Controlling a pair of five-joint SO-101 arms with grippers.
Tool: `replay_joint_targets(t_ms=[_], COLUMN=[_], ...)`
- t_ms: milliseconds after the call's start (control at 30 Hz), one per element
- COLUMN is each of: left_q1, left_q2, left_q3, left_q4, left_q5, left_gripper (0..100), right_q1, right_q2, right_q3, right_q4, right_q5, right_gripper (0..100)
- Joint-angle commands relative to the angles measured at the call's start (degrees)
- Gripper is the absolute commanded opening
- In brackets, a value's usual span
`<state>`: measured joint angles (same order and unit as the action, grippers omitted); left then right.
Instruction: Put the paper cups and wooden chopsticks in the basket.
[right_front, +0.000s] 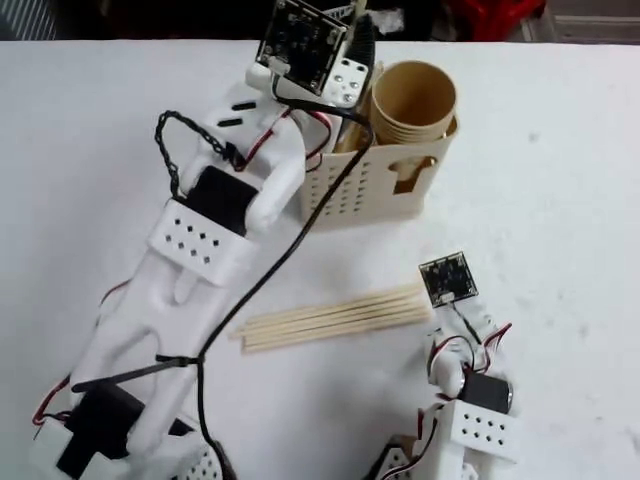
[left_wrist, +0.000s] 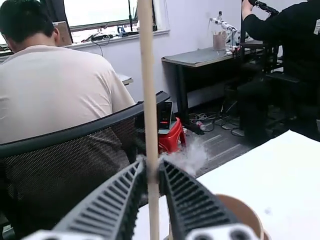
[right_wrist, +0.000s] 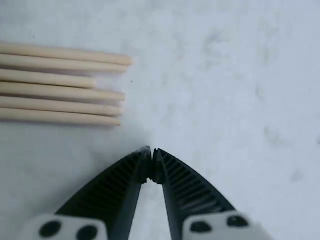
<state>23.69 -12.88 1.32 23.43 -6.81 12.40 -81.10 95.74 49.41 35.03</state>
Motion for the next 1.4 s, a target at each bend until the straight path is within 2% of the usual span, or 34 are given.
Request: replay_joint_targets(t_ms=[0, 133, 267, 333, 400, 433, 500, 567, 600, 667, 733, 833, 900, 967, 1167, 1367], left_q1=[-0.66, -0.75, -0.40, -0.13, 1.63, 2.86, 6.11, 8.48, 9.01, 9.01, 9.19, 9.19, 8.84, 8.13, 7.08, 6.37], left_q2=[-0.31, -0.31, -0.57, -2.42, -5.41, -7.08, -9.63, -10.51, -10.51, -10.33, -10.42, -10.33, -10.24, -9.36, 4.79, 19.91], left_q3=[-3.25, -3.34, -3.34, -3.08, -2.81, -2.81, -2.64, -0.26, 1.93, 8.53, 16.35, 26.99, 32.18, 35.43, 33.23, 22.24], left_q4=[0.62, 1.85, 8.79, 16.79, 28.75, 36.48, 50.64, 59.25, 60.84, 60.48, 56.88, 48.88, 42.90, 37.89, 31.30, 31.74], left_q5=[0.70, 0.62, 0.26, 0.18, -0.35, -2.81, -13.10, -20.57, -21.27, -21.89, -24.79, -29.45, -29.89, -29.63, -29.63, -29.63], left_gripper=[9, 9, 9, 9, 9, 9, 9, 9, 9, 9, 9, 9, 9, 9, 14, 13], right_q1=[-0.48, -0.48, -0.48, -0.48, -0.22, -0.04, 0.48, 1.01, 0.75, 0.66, 1.10, 0.66, 0.66, 0.66, 1.19, 1.27], right_q2=[-0.57, -0.57, -0.57, -0.57, -0.57, -0.57, -0.66, -1.54, -2.51, -5.32, -9.63, -17.71, -22.81, -22.37, -20.79, -20.62], right_q3=[0.18, 0.18, 0.18, 0.18, 0.18, -0.18, -1.23, -2.73, -3.08, -3.16, -3.08, -2.90, -2.02, -0.88, 0.26, 1.14], right_q4=[-1.01, -1.01, -1.01, -1.01, -1.01, -1.01, -0.75, 0.66, 2.07, 4.70, 7.08, 13.32, 17.36, 17.19, 14.81, 15.16], right_q5=[-0.18, -0.18, -0.18, -0.18, -0.18, -0.18, -0.53, -0.70, -0.70, -0.70, -0.70, -0.79, -0.79, -0.70, -0.26, -0.26], right_gripper=[2.1, 2.1, 2.1, 2.1, 2.1, 1.8, 1.7, 1.7, 1.7, 1.7, 1.7, 1.7, 1.7, 1.7, 1.7, 1.7])
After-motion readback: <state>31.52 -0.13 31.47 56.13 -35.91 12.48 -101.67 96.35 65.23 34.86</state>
